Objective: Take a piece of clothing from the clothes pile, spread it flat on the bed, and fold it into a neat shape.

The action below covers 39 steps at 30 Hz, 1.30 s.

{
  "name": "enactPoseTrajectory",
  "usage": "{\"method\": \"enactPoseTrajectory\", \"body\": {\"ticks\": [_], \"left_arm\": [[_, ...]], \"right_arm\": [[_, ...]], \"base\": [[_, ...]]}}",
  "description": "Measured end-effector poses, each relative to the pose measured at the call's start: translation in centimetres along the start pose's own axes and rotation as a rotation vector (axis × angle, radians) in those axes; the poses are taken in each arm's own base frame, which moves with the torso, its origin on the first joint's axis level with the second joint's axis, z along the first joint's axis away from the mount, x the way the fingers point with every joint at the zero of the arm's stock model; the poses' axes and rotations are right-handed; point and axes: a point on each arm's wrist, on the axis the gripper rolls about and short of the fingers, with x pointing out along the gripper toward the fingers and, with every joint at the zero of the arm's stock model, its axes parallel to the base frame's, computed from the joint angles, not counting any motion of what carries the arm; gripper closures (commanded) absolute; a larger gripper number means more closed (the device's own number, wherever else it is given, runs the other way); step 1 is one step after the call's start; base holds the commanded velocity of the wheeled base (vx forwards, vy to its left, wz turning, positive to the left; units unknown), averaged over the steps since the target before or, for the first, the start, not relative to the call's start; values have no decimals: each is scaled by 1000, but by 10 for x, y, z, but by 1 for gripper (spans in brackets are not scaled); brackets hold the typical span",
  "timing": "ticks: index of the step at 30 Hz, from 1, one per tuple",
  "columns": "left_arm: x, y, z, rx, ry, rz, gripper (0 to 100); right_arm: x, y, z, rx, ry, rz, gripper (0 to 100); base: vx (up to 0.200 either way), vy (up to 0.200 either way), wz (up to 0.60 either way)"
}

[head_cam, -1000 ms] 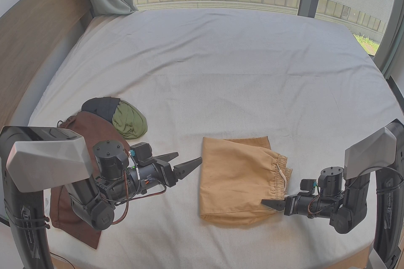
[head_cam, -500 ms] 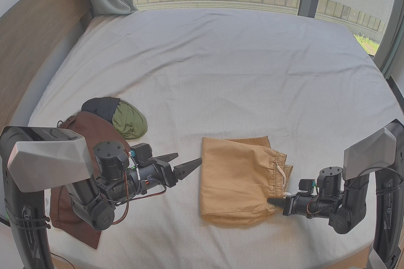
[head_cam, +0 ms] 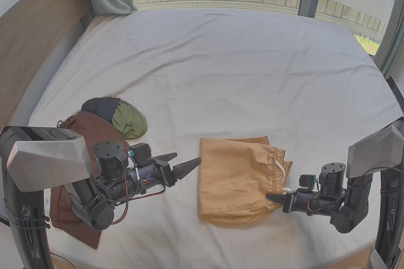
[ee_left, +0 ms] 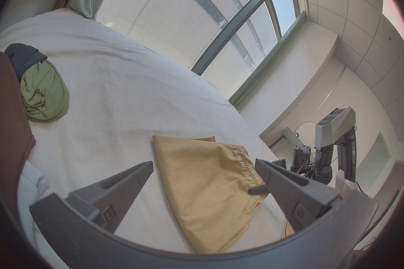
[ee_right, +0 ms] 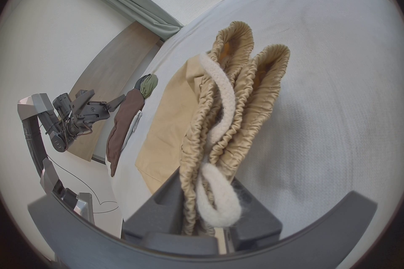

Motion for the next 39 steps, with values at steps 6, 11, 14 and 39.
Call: {"method": "enactPoseTrajectory", "body": {"ticks": [6,11,14,39], "left_arm": [[0,0,1,19,-2,1,0],[-1,0,1,42,-4,0,0],[-1,0,2,46,-5,0,0],[-8,0,17,65,-47,4,0]], "right_arm": [[-1,6,4,-15,-14,19,100],[-3,12,9,-26,-29,37,100],[-4,15,11,-33,-36,48,100],[-13,38,31,-18,-107,121,100]], "base": [[0,0,0],[0,0,0],[0,0,0],[0,0,0]]}}
